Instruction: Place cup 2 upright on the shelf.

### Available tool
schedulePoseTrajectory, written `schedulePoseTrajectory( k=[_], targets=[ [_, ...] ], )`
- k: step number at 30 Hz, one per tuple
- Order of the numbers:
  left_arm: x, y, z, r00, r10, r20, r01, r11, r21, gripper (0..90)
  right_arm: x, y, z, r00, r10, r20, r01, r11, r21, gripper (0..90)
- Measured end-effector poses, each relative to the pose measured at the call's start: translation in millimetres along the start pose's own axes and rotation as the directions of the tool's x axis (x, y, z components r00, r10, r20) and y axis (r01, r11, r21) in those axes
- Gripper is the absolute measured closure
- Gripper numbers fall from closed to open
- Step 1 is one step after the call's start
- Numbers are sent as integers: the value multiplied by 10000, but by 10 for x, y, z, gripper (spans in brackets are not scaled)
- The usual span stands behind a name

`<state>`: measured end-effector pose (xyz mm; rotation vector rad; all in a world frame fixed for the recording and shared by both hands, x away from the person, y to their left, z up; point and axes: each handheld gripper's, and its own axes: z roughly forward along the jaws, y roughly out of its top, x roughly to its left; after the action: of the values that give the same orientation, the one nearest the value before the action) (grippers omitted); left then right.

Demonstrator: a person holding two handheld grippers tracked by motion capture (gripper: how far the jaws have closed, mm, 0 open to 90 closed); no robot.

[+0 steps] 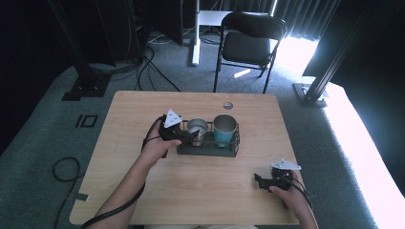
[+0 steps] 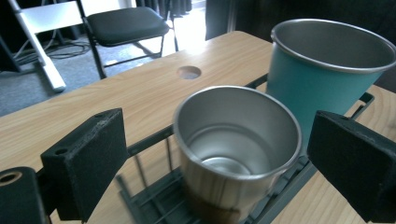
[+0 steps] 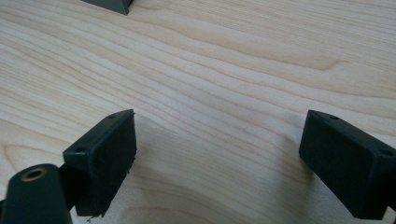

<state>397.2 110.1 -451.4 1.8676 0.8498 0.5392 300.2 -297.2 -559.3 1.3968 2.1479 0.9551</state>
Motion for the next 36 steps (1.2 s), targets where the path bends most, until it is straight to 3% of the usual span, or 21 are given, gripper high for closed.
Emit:
schedulePoseTrajectory(
  k=[7, 22, 36],
  targets=[
    [122, -49, -165, 9993, -205, -312, 205, 9998, -4, 57, 3, 0, 1, 10000, -12, 19, 12, 10000, 2, 106],
    [353, -310, -469, 9933, -694, -922, 713, 9973, 175, 57, 14, 2, 4, 9999, -107, 103, 107, 9999, 57, 106],
    [538, -655, -714, 9784, -1272, -1633, 1361, 9897, 446, 57, 25, 3, 8, 9997, -185, 188, 183, 9998, 85, 106]
  ],
)
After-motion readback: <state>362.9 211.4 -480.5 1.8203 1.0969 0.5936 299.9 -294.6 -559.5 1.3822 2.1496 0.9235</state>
